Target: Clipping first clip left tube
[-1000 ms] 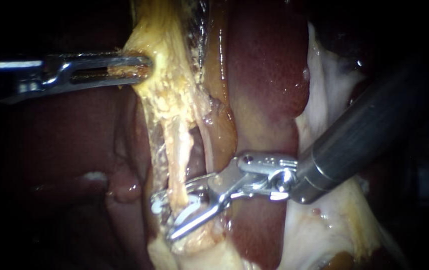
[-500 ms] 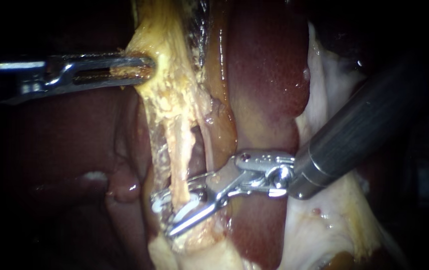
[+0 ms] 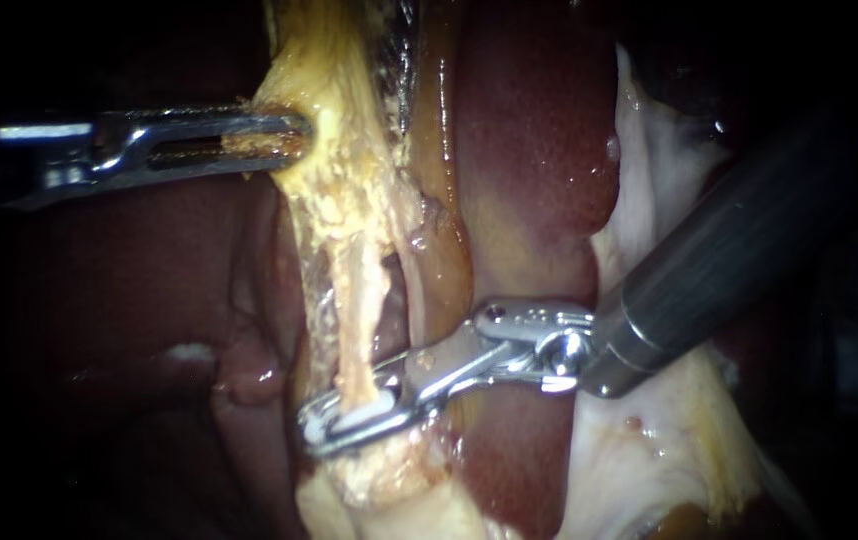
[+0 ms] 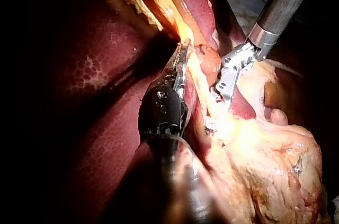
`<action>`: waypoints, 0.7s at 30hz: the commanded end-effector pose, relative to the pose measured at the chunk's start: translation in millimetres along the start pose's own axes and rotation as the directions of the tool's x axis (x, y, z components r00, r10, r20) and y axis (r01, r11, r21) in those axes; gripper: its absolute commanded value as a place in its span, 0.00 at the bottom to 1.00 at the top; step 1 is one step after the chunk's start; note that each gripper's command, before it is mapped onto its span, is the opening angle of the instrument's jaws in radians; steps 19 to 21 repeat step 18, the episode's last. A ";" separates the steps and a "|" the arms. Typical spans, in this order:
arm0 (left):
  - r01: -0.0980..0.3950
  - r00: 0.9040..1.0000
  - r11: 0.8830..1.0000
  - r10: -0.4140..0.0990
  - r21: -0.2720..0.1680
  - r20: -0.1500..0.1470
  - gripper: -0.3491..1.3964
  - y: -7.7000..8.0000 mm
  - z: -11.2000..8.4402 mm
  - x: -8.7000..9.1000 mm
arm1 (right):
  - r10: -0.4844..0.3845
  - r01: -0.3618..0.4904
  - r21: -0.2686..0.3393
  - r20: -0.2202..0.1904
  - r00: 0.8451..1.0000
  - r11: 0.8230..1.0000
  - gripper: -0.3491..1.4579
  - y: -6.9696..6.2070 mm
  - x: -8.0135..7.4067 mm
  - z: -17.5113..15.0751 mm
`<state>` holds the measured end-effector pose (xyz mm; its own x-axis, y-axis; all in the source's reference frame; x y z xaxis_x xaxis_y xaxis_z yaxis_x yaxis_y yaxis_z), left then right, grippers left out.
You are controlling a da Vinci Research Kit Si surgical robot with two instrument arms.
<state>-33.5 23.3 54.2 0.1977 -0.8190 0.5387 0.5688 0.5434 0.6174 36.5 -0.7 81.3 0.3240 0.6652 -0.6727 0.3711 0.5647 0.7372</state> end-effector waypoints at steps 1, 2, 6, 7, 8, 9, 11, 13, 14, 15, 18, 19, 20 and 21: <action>0.000 1.000 1.000 0.000 0.000 0.000 0.00 0.0 0.0 0.0 | 0.001 -0.001 -0.002 0.003 1.000 1.000 0.00 0.1 -0.1 -0.1; 0.000 1.000 1.000 0.000 0.000 0.000 0.00 0.0 0.0 0.0 | 0.001 -0.001 -0.004 0.006 1.000 1.000 0.00 0.1 -0.2 -0.1; -0.001 1.000 1.000 0.001 0.000 0.000 0.00 0.0 0.0 0.1 | 0.000 0.000 -0.003 0.010 1.000 1.000 0.00 0.0 -0.2 0.0; -0.001 1.000 1.000 0.001 0.000 0.000 0.00 0.0 0.0 0.1 | 0.000 0.000 -0.003 0.010 1.000 1.000 0.00 -0.1 -0.2 0.1; -0.001 1.000 1.000 0.001 0.000 0.001 0.00 0.0 0.0 0.1 | -0.001 0.001 -0.002 0.010 1.000 1.000 0.00 -0.2 -0.2 0.1; -0.001 1.000 1.000 0.001 0.000 0.001 0.00 0.0 0.0 0.1 | -0.001 0.001 -0.002 0.010 1.000 1.000 0.00 -0.2 -0.2 0.1; -0.001 1.000 1.000 0.001 0.000 0.001 0.00 0.0 0.0 0.1 | -0.001 0.001 -0.005 0.009 1.000 1.000 0.00 -0.2 -0.1 0.2; -0.001 1.000 1.000 0.001 0.000 0.001 0.00 0.0 0.0 0.1 | -0.001 0.001 -0.005 0.009 1.000 1.000 0.00 -0.3 -0.1 0.2; -0.001 1.000 1.000 0.001 0.000 0.001 0.00 0.0 0.0 0.1 | -0.001 0.001 -0.005 0.009 1.000 1.000 0.00 -0.3 -0.1 0.2; -0.001 1.000 1.000 0.001 0.000 0.001 0.00 0.0 0.0 0.1 | -0.001 0.001 -0.005 0.009 1.000 1.000 0.00 -0.3 -0.2 0.2; -0.001 1.000 1.000 0.001 0.000 0.001 0.00 -0.1 0.0 0.1 | -0.001 0.001 -0.005 0.009 1.000 1.000 0.00 -0.3 -0.2 0.2; -0.001 1.000 1.000 0.001 0.000 0.001 0.00 -0.1 0.0 0.1 | -0.001 0.001 -0.005 0.009 1.000 1.000 0.00 -0.3 -0.2 0.2; -0.001 1.000 1.000 0.001 0.000 0.001 0.00 -0.1 0.0 0.1 | -0.001 0.001 -0.005 0.009 1.000 1.000 0.00 -0.3 -0.2 0.2; -0.001 1.000 1.000 0.001 0.000 0.001 0.00 -0.1 0.0 0.1 | -0.001 0.001 -0.005 0.009 1.000 1.000 0.00 -0.3 -0.2 0.2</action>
